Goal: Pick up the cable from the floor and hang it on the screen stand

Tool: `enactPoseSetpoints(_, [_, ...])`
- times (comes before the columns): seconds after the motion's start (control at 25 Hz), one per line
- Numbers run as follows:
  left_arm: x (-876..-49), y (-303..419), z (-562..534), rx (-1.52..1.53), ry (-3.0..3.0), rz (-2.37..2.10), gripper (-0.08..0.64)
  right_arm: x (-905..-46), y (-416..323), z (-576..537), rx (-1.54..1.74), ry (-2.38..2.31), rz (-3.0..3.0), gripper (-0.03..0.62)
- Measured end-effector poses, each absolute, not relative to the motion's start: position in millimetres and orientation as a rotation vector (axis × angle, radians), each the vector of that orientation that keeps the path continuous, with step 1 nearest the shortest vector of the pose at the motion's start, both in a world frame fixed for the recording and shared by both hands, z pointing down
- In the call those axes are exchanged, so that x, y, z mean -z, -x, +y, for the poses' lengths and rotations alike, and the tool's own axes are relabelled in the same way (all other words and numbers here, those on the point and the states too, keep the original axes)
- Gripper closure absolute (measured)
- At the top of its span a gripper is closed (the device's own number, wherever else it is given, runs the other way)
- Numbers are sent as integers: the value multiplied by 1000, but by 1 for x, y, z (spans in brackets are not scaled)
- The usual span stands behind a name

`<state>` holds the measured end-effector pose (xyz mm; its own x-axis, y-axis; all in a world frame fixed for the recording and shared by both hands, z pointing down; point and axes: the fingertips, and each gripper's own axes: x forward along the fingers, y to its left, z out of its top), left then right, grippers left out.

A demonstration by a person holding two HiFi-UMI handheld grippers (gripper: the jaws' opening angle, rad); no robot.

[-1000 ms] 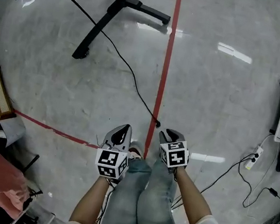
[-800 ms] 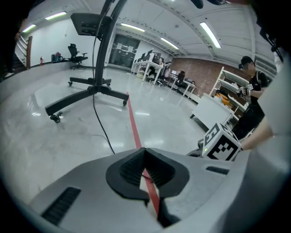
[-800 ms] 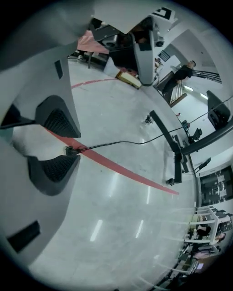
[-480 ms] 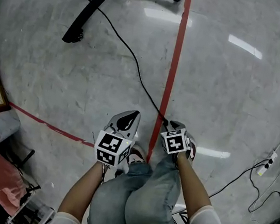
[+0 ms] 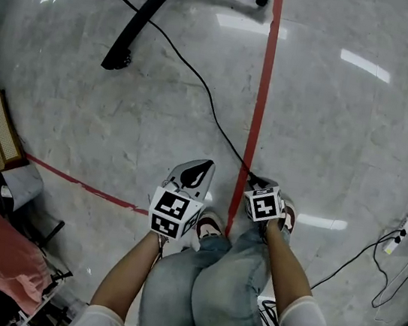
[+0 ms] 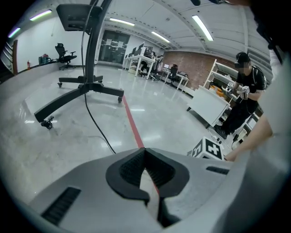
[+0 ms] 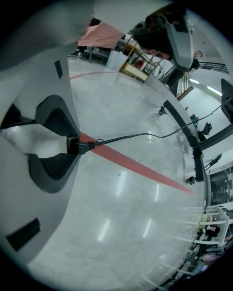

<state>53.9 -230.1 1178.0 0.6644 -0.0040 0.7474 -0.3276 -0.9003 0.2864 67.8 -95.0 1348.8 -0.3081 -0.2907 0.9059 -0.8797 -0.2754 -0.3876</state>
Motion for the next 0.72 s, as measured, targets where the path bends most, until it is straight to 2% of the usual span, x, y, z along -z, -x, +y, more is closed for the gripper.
enactPoseSetpoints(0.24, [-1086, -55, -242, -1080, -2456, -384, 557, -1190, -121, -122, -1348, -1685, -1700, 466])
enactPoseSetpoints(0.72, [-772, -104, -243, -818, -2492, -736, 557, -798, -200, -174, -804, -1793, -2154, 467])
